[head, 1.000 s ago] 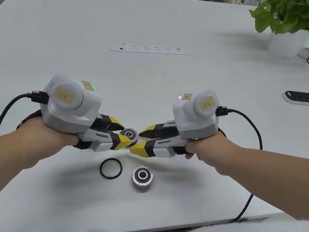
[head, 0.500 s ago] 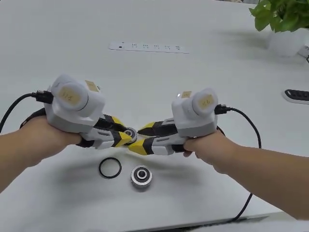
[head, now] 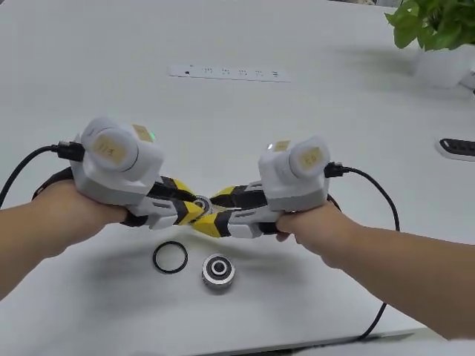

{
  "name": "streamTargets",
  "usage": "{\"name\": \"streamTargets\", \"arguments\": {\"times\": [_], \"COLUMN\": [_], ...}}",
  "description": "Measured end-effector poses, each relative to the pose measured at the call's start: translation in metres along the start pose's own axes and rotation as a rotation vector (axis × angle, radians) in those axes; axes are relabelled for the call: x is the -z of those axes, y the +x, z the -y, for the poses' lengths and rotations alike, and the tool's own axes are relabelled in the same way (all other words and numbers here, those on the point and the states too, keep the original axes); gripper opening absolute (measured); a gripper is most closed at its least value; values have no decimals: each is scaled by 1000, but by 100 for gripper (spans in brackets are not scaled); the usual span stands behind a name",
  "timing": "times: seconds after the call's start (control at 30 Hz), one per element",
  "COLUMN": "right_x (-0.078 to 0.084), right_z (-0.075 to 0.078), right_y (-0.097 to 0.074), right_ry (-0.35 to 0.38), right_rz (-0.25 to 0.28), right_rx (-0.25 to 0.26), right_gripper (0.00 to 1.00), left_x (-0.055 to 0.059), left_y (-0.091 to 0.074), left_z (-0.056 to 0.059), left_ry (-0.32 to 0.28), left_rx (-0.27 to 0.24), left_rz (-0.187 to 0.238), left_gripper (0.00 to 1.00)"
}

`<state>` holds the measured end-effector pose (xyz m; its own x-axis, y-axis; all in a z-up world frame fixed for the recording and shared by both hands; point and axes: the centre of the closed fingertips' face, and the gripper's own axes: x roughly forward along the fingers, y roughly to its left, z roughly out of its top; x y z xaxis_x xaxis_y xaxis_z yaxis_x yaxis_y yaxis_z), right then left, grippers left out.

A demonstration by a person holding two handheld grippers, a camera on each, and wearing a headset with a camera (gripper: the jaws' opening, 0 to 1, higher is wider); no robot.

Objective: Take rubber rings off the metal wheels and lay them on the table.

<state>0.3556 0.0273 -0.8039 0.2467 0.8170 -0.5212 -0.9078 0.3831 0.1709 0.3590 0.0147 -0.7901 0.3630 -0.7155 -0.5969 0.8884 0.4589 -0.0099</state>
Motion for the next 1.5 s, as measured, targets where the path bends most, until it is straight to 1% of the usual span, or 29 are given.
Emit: {"name": "streamTargets", "arguments": {"times": [0.2, 0.33, 0.7, 0.8, 0.9, 1.0, 1.23, 1.5], "right_x": [-1, 0, 5, 7, 10, 11, 12, 12], "right_z": [0, 3, 2, 2, 3, 5, 5, 8], "right_y": [2, -2, -6, -8, -11, -12, -13, -13], "right_ry": [-6, -14, -30, -36, -49, -40, -40, 5], "right_rz": [1, -5, -20, -28, -43, -46, -55, -50], "right_rx": [10, 15, 5, 3, 4, 8, 11, 14], "right_gripper": [29, 24, 20, 18, 12, 7, 5, 1], "left_x": [0, 1, 1, 1, 1, 1, 1, 1], "left_y": [0, 0, -1, -1, -1, -1, -1, -1], "left_z": [-1, 0, -1, -1, -1, 0, 0, 0], "left_ry": [0, -1, -6, -9, -12, -14, -15, -15], "left_rx": [-10, -9, -11, -13, -15, -17, -20, -28], "left_rz": [-3, -3, 2, 2, 3, 4, 6, 9], "left_gripper": [13, 13, 13, 13, 13, 13, 13, 13]}}
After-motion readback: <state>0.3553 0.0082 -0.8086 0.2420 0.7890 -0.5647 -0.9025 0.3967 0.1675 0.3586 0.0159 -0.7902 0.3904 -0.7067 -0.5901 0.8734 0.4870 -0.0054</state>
